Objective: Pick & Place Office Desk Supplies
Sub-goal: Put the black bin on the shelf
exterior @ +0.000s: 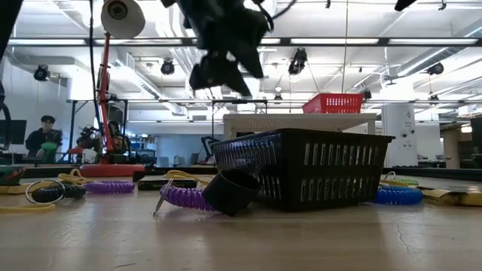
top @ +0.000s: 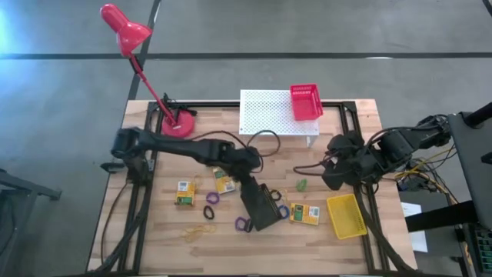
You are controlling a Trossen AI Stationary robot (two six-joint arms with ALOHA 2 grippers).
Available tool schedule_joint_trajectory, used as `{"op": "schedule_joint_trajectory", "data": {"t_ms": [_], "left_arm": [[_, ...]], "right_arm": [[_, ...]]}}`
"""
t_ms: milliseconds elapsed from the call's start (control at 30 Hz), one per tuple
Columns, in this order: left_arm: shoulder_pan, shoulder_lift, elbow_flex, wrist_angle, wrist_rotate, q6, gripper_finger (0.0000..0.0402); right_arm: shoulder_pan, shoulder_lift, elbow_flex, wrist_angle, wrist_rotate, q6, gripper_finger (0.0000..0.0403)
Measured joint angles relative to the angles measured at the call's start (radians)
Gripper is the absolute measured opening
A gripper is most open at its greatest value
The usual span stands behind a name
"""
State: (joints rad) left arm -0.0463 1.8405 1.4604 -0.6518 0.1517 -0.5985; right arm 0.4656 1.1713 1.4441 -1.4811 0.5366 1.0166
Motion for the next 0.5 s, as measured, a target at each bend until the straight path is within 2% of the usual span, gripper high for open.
{"op": "schedule_joint_trajectory", "data": {"t_ms": [167, 500], "left_arm": [[-0.011, 0.052, -0.007, 0.000, -0.096, -0.026, 0.0171], [-0.021, 0.171, -0.010, 0.083, -0.100, -0.028, 0.0188]], "right_arm": [[0.000, -0.005, 0.000, 0.000, 0.013, -0.044, 0.0178], [0.000, -0.027, 0.001, 0.000, 0.017, -0.081, 0.0171]]}}
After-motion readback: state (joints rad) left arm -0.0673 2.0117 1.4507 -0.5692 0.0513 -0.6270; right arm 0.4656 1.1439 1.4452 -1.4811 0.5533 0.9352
